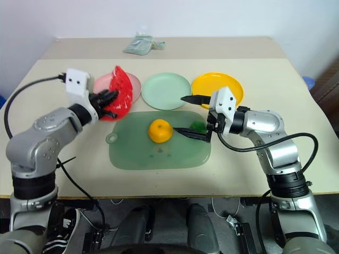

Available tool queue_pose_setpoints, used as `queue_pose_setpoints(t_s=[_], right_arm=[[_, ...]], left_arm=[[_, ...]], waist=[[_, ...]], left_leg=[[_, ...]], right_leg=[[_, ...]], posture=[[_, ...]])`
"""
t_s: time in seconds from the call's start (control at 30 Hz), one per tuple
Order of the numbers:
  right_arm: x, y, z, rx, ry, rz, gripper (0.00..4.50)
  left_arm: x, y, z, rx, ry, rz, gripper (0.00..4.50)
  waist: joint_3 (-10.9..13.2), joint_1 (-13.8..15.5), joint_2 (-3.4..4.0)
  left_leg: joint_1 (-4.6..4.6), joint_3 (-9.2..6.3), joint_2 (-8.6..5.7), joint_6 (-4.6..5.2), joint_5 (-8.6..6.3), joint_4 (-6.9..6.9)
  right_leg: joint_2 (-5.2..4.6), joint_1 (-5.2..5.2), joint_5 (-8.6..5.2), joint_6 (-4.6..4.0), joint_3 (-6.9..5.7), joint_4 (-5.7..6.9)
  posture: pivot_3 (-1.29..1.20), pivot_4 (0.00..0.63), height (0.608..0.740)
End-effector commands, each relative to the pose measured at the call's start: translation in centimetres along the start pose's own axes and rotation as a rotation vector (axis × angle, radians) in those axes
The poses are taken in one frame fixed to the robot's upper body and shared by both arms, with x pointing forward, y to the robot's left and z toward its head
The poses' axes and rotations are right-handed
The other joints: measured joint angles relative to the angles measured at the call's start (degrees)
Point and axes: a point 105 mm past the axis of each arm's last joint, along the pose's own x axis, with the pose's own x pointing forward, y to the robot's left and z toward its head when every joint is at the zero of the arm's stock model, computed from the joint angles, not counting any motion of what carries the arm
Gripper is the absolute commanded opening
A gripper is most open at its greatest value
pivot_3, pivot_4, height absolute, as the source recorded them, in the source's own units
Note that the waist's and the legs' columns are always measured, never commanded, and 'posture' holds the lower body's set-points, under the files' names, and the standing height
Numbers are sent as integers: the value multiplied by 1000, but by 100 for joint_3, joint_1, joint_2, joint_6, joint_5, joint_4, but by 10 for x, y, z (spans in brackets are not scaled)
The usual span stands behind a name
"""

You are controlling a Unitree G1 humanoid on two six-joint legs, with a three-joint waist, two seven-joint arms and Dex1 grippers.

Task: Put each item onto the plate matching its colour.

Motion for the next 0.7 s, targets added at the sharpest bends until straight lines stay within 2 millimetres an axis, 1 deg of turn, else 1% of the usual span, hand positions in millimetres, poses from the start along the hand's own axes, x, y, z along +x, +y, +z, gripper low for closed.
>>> queue_pose_setpoints(t_s=[0.03,0.07,0.13,0.17,0.23,0.3,0.33,0.4,0.47,0.6,0.67,0.7], right_arm=[[3,-14,17,-62,-43,-59,4500],[3,-16,18,-62,-48,-67,4500],[4,-16,23,-58,-69,-67,4500],[4,-16,25,-63,-76,-67,4500],[7,-20,24,-93,-71,-99,4500],[9,-27,23,-111,-67,-149,4500],[10,-35,19,-119,-51,-202,4500],[10,-41,15,-119,-39,-242,4500],[10,-41,14,-122,-35,-248,4500],[8,-38,14,-124,-33,-244,4500],[7,-38,14,-123,-31,-242,4500],[7,-38,14,-123,-30,-241,4500]], left_arm=[[14,38,28,4,-129,140,4],[19,45,30,-3,-143,163,4],[33,50,30,-29,-158,161,4],[40,53,27,-8,-154,170,4],[52,58,19,-29,-141,176,4],[58,62,11,-32,-130,185,4],[61,61,8,-22,-131,176,4],[67,61,2,-38,-128,163,4],[72,59,-7,-61,-105,148,4],[77,53,-11,-10,-99,105,4],[77,53,-14,3,-101,97,964],[77,53,-14,4,-103,94,1361]], waist=[[0,9,0],[0,5,0],[0,14,0],[0,16,0],[0,16,0],[0,4,0],[0,-3,0],[0,-8,0],[0,-7,0],[0,-8,0],[0,-7,0],[0,-8,-1]], left_leg=[[-1,-1,0,0,0,0],[-1,-1,0,-1,0,1],[-1,-1,-2,0,0,0],[-3,-1,-2,0,0,0],[-3,-1,-3,0,0,0],[-4,0,-3,0,0,0],[-4,0,-3,0,0,0],[-5,1,-3,-1,0,-3],[-6,1,-2,-1,0,-5],[-9,3,-3,0,0,-5],[-9,2,-3,0,0,-5],[-9,2,-3,0,0,-4]], right_leg=[[0,-1,0,0,0,0],[0,-1,0,0,-1,1],[-1,-1,0,0,-2,-2],[-1,-1,0,0,-2,-3],[-2,-1,0,1,-2,-5],[-1,-2,1,1,-2,-4],[-1,-3,1,1,-2,-3],[-1,-8,1,1,-2,-1],[-1,-12,1,1,-2,0],[-2,-13,1,2,-1,0],[-1,-13,1,2,-2,2],[-1,-13,1,2,-2,2]], posture=[[0,150,738],[0,150,738],[0,150,738],[0,150,738],[0,150,738],[0,150,738],[0,150,738],[0,150,738],[0,150,738],[0,150,738],[0,150,738],[0,150,738]])
